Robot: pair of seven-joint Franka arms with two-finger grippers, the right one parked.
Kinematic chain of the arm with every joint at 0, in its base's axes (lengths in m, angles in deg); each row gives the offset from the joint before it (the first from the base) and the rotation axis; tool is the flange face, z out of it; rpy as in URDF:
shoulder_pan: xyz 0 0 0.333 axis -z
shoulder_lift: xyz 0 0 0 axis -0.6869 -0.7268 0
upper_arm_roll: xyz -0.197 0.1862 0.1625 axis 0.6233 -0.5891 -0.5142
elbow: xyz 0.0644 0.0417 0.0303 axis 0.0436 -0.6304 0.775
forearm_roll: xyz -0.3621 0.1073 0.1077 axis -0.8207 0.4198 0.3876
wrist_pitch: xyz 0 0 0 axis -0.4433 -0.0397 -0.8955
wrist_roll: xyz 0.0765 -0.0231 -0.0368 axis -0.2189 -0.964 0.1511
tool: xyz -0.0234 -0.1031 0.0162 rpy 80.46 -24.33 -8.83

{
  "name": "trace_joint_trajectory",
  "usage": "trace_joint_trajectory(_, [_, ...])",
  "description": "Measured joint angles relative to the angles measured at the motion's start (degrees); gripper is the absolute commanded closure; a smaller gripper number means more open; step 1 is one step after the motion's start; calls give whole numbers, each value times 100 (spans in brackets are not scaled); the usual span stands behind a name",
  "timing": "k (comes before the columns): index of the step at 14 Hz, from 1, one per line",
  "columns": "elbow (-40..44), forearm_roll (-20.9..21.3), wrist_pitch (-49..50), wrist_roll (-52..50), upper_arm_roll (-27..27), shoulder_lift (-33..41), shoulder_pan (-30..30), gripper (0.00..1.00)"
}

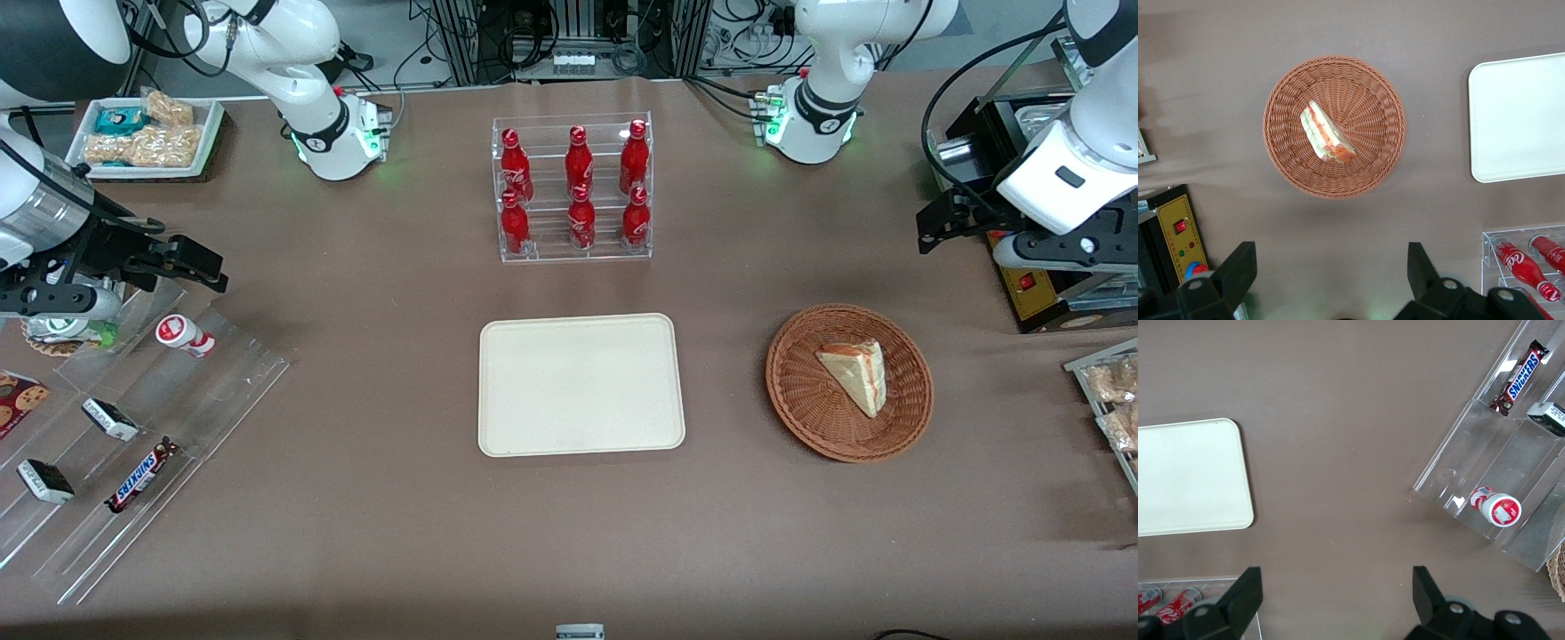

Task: Place sandwich from basket to tray
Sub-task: 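Move the left gripper over the wicker basket toward the sandwich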

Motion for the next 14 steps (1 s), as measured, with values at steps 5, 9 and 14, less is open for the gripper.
trace_joint_trajectory(5, [-1, 0, 18, 0, 0, -2, 0, 0])
trace_joint_trajectory(9, [-2, 1, 21, 0, -1, -12, 0, 0])
trace_joint_trajectory(14, [-58, 7, 55, -1, -31, -185, -7, 0])
